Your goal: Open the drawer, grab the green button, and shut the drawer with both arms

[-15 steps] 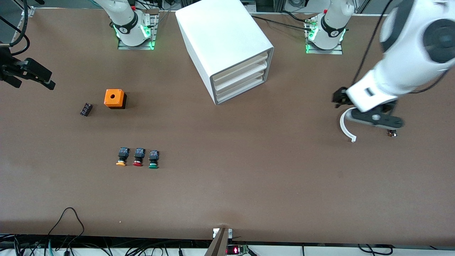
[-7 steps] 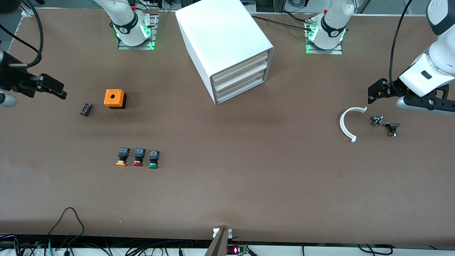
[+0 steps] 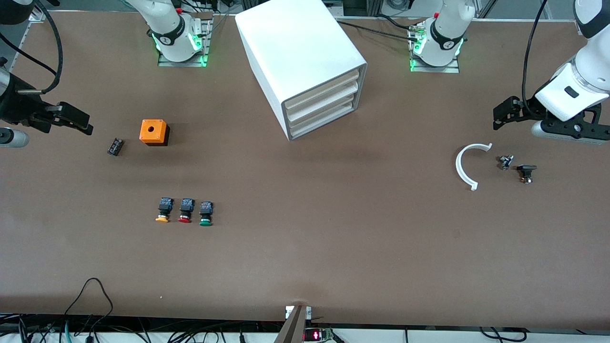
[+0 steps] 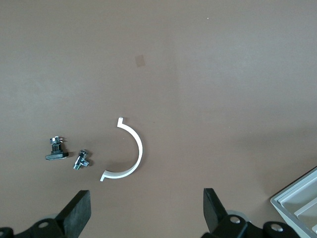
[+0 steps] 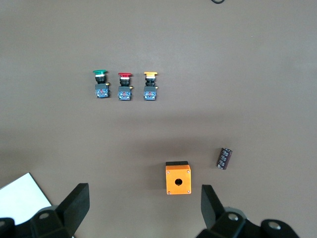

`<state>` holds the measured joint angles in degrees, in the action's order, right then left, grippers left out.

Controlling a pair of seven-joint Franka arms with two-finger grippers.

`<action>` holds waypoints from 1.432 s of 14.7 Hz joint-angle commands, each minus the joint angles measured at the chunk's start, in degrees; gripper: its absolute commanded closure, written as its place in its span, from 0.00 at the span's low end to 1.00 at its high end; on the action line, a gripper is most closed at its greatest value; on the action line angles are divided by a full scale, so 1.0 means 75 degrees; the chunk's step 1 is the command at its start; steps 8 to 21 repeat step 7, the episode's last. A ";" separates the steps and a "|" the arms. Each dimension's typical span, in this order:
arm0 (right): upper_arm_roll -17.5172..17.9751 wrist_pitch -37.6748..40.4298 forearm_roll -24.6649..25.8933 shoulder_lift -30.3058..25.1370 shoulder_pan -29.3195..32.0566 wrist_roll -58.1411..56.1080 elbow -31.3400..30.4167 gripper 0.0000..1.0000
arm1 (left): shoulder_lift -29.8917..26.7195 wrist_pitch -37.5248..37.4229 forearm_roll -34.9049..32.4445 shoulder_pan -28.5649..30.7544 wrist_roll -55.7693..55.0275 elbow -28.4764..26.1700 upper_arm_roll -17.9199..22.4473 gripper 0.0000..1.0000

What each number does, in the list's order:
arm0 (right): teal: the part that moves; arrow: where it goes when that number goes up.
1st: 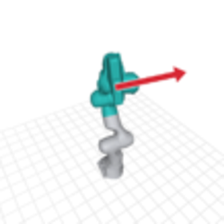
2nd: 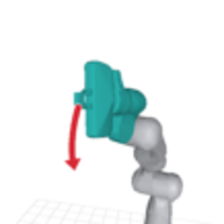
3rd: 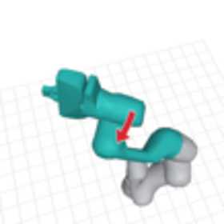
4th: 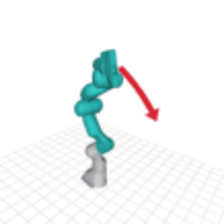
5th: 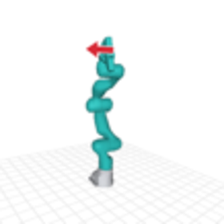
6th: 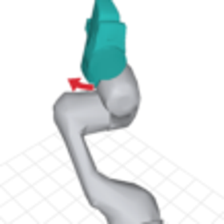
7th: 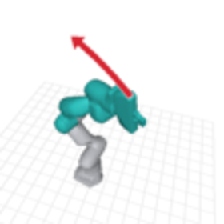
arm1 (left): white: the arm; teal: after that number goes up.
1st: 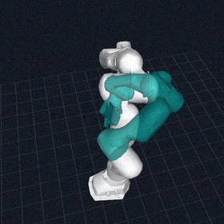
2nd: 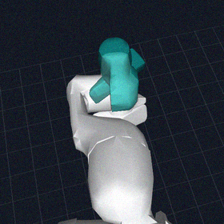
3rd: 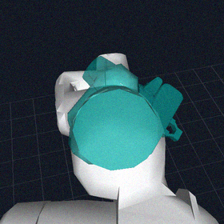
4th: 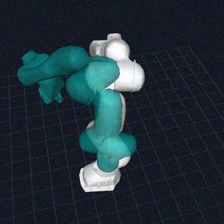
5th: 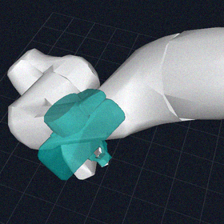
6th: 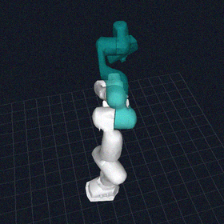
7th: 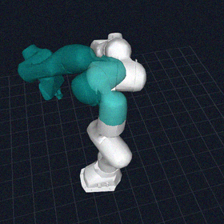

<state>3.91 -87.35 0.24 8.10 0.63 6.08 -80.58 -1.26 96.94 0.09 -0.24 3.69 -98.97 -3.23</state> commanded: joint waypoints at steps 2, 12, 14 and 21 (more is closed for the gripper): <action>0.0088 0.0127 0.0085 -0.0025 0.0022 -0.0037 0.0080 0.00 | -0.0089 -0.0386 0.0024 0.0008 -0.0011 0.0072 0.0008 0.00; 0.0088 0.0138 0.0109 -0.0025 0.0022 -0.0048 0.0091 0.00 | -0.0066 -0.0351 0.0035 0.0008 -0.0011 0.0083 0.0043 0.00; 0.0088 0.0138 0.0109 -0.0025 0.0022 -0.0048 0.0091 0.00 | -0.0066 -0.0351 0.0035 0.0008 -0.0011 0.0083 0.0043 0.00; 0.0088 0.0138 0.0109 -0.0025 0.0022 -0.0048 0.0091 0.00 | -0.0066 -0.0351 0.0035 0.0008 -0.0011 0.0083 0.0043 0.00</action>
